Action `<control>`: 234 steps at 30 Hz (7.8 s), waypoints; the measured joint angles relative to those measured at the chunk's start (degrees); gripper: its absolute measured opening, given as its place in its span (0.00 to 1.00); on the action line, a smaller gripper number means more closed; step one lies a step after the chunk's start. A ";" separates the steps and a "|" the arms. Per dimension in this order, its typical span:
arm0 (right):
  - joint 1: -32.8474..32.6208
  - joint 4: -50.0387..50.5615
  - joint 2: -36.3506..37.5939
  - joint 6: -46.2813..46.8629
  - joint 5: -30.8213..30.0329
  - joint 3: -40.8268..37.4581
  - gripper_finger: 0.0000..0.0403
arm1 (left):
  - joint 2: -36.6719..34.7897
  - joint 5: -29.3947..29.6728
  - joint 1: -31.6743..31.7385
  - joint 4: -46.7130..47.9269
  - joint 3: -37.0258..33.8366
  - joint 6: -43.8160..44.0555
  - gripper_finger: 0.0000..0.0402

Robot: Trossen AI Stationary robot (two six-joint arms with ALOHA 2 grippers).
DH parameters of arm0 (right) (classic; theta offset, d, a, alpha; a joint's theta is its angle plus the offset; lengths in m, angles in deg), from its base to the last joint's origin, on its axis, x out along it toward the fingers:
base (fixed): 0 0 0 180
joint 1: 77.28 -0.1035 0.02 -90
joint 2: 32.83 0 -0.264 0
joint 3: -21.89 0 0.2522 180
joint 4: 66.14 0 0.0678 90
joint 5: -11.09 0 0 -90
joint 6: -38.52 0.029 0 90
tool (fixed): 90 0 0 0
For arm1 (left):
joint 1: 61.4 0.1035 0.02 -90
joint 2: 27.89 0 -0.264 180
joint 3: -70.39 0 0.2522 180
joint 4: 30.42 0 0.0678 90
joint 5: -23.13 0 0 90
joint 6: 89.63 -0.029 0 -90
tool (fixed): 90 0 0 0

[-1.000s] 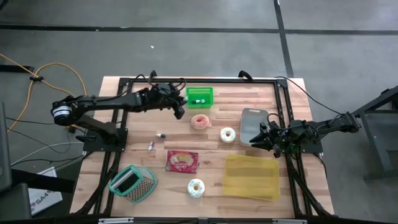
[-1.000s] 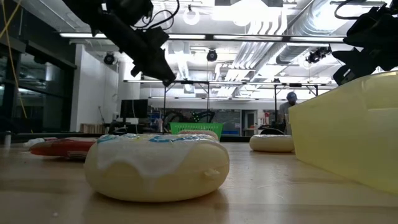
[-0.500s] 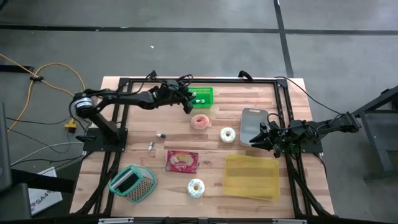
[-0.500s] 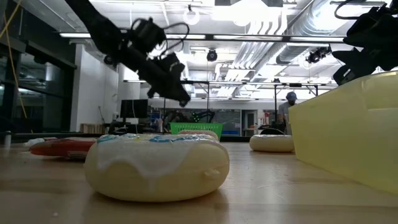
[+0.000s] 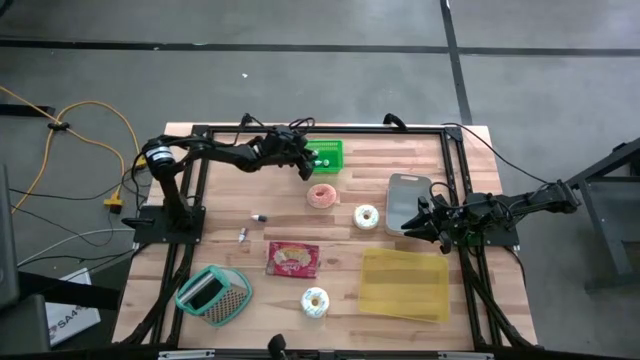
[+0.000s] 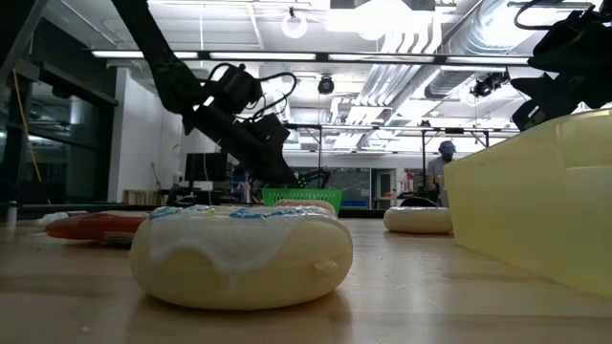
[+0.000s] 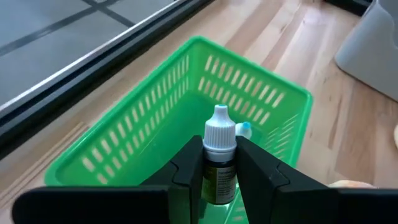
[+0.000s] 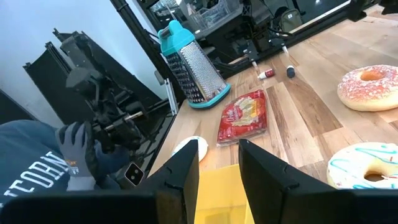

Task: Pick & Place Food Item
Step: Put the green food coloring bottle into the green bin, then put the violet food coloring bottle into the green bin

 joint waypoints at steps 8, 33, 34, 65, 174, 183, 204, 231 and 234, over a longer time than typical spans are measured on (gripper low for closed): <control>0.00 0.00 0.00 0.02 0.00 0.00 0.25 | 0.05 -0.98 0.00 0.61 0.00 0.24 0.24; 0.01 0.00 -0.01 0.02 0.00 0.01 0.25 | 0.05 -2.23 0.00 -0.04 0.11 0.22 0.26; -0.01 0.00 0.01 0.02 0.00 0.01 0.25 | 0.04 -2.23 0.00 -0.02 0.11 0.21 0.26; 0.00 0.00 0.00 0.02 0.00 0.00 0.25 | -18.66 2.92 -2.78 24.54 0.17 -8.57 0.27; 0.01 -0.33 0.01 0.02 0.01 0.00 0.25 | -20.14 14.29 -29.69 58.43 -10.85 -3.19 0.27; -0.01 -0.31 -0.01 0.02 0.00 -0.01 0.25 | -19.58 13.76 -28.55 57.89 -10.73 -3.80 0.26; -0.01 -0.28 -0.01 0.02 0.00 -0.01 0.25 | -19.53 13.62 -28.46 57.58 -10.77 -3.42 0.17; 0.00 -0.28 0.00 0.01 -0.02 -0.01 0.25 | -19.97 11.65 -14.45 75.78 16.34 -15.72 0.17; -0.01 -0.31 -0.01 0.02 0.00 -0.01 0.25 | -19.97 11.26 -13.11 76.98 17.70 -16.37 0.17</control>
